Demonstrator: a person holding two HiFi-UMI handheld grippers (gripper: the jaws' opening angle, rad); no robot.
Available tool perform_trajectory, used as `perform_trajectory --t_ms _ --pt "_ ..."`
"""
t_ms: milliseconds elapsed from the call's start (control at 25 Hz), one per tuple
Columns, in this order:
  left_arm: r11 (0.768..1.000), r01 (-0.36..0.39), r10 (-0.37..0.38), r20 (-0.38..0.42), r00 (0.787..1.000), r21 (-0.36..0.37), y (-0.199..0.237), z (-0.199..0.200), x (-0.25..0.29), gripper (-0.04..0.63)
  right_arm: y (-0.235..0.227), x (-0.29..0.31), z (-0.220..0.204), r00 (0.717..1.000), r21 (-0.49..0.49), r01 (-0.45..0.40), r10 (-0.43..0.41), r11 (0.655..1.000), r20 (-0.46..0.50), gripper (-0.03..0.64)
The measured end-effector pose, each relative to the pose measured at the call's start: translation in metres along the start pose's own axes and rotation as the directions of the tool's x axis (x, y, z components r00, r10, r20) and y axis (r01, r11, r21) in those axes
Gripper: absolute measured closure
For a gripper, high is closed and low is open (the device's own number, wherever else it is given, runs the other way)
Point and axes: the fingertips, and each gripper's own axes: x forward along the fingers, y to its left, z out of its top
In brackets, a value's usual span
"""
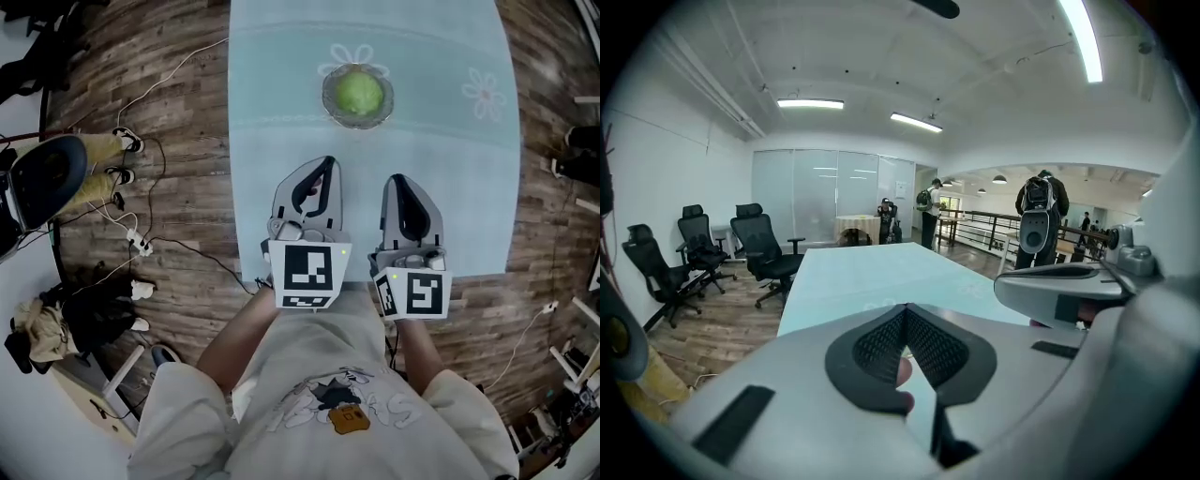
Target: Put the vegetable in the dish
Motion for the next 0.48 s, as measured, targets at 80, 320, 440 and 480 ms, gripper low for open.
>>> perform_trajectory --t_ms 80,320,440,480 --pt "1.000 0.002 -0.002 0.007 1.000 0.004 0.003 0.002 -0.013 0.588 0.009 -0.007 0.004 1.000 -0.017 0.014 -0.014 1.000 0.002 0.594" --pt "1.000 0.025 -0.025 0.032 0.999 0.008 0.006 0.012 -0.050 0.589 0.035 -0.024 0.016 1.000 -0.017 0.016 -0.016 1.000 0.009 0.594" --pt "1.000 0.028 -0.028 0.046 0.999 -0.004 0.010 0.013 -0.072 0.589 0.050 -0.033 0.023 1.000 -0.019 0.022 -0.022 1.000 0.021 0.594" --pt "1.000 0.029 -0.029 0.054 0.998 -0.006 0.011 0.014 -0.080 0.589 0.055 -0.038 0.025 0.999 -0.025 0.029 -0.028 0.999 0.025 0.594"
